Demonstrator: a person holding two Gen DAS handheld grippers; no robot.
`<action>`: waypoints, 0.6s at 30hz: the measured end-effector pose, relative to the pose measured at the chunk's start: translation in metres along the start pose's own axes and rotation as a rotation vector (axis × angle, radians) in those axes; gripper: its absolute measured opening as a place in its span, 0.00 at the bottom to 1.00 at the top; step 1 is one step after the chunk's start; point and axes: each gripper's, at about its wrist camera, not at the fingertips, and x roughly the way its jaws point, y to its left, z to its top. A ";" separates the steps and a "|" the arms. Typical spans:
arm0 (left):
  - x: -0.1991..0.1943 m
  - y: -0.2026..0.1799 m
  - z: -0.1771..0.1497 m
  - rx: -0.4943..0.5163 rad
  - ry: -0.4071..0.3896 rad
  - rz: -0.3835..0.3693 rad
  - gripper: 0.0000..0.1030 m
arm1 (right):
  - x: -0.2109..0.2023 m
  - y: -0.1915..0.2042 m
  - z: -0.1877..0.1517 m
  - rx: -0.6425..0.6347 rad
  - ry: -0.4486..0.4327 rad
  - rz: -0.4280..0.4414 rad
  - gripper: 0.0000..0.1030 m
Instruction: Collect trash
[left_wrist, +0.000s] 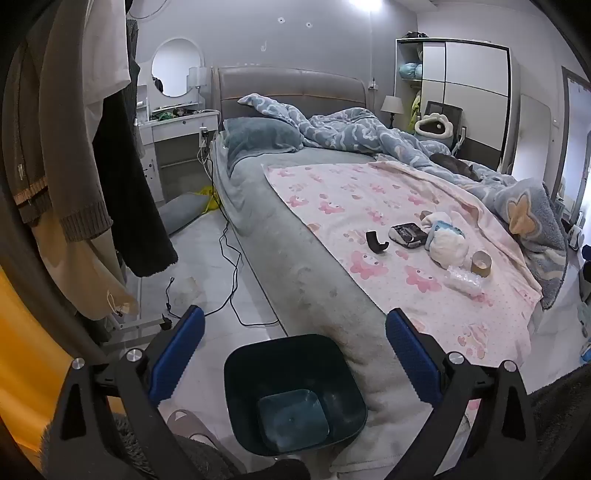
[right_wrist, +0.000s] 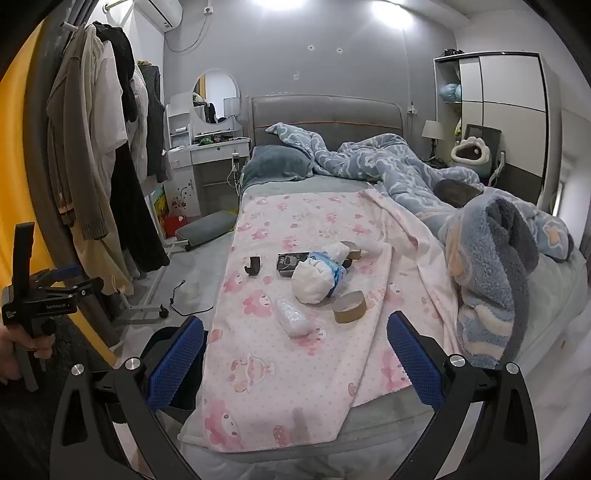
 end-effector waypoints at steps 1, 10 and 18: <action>0.000 0.000 0.000 0.001 -0.001 0.001 0.97 | 0.000 0.000 0.000 0.000 -0.001 0.000 0.97; 0.000 0.000 0.000 -0.001 -0.001 0.001 0.97 | 0.000 0.001 0.000 -0.007 0.004 -0.004 0.97; 0.000 0.000 0.000 -0.006 0.003 0.000 0.97 | 0.001 0.002 0.000 -0.009 0.005 -0.006 0.97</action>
